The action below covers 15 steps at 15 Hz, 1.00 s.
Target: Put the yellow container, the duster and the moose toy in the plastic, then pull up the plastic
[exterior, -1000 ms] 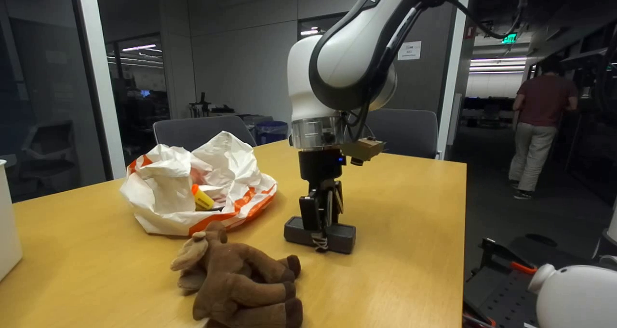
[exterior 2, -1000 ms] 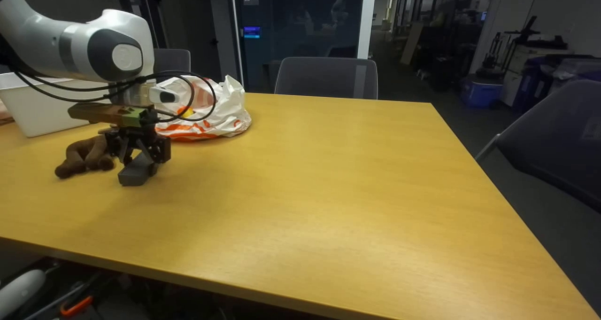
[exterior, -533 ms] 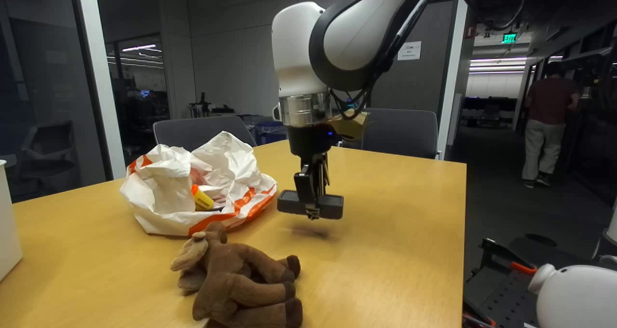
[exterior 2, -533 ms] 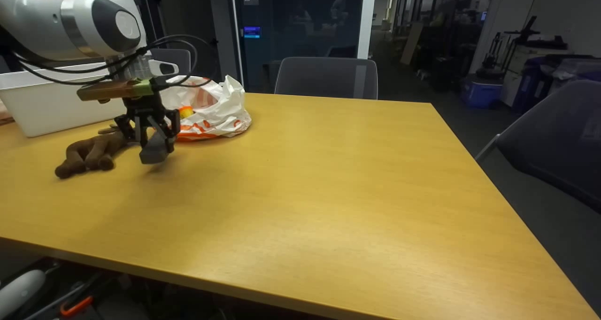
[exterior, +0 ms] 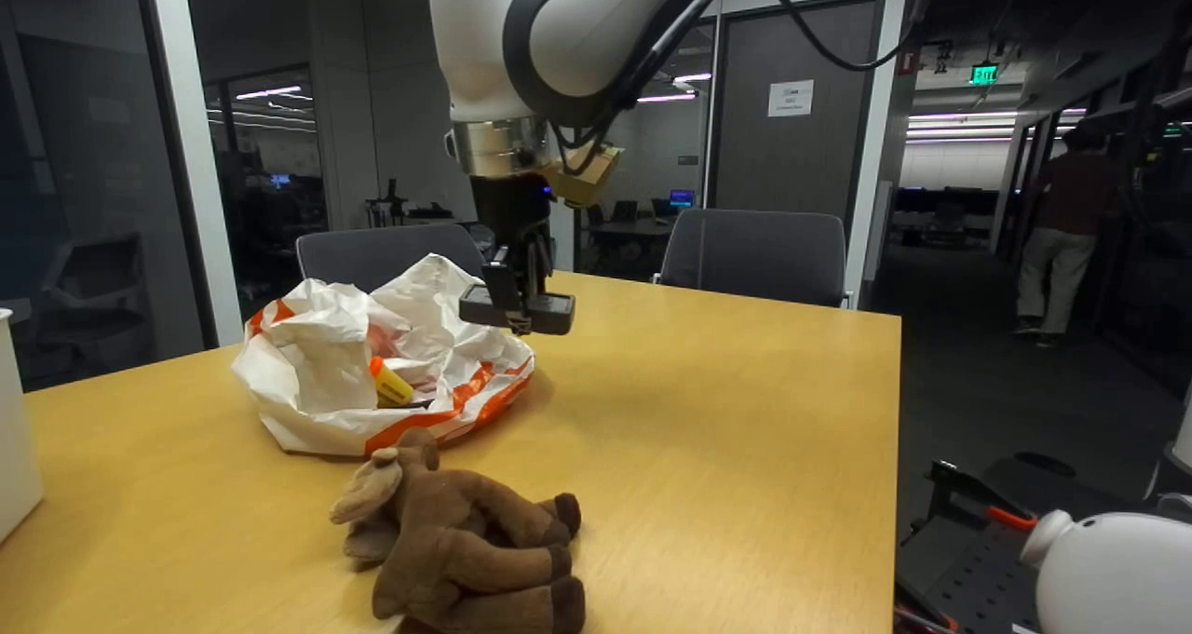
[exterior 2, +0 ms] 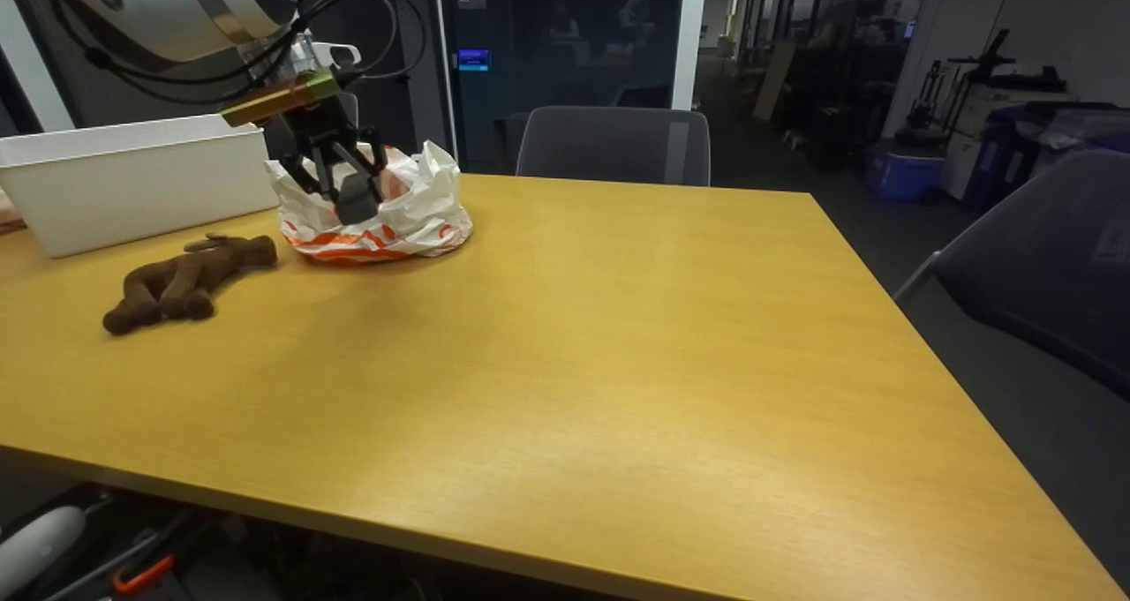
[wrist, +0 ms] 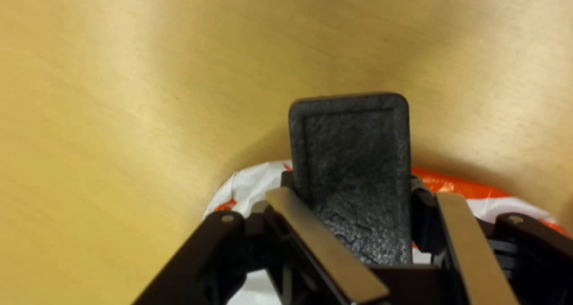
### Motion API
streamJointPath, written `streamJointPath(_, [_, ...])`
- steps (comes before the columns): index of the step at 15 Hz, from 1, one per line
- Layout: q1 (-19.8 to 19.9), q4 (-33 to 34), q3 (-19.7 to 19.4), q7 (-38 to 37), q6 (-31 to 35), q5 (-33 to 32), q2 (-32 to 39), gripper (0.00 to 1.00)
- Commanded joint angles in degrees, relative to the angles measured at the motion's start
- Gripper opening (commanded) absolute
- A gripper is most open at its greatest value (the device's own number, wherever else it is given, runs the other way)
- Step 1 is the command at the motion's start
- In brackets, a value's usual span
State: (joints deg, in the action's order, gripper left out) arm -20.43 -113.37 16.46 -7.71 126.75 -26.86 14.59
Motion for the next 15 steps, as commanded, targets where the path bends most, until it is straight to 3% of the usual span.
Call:
streamJointPath(1, [-2.6,14.3,-1.4,2.2,-3.3,-1.6,10.0,0.33])
streamJointPath(10, [-5.0,33.0,-1.1,14.1,-2.3,4.7,23.6,0.33])
streamJointPath(11, [-4.6,34.2,-0.3,15.0,-2.2,7.4,24.4,0.83])
streamJointPath(12, [-4.6,35.3,0.0,15.4,-3.1,9.6,24.9,0.84])
streamJointPath(15, [-6.5,35.6,-1.3,12.0,-6.8,11.7,24.1,1.0])
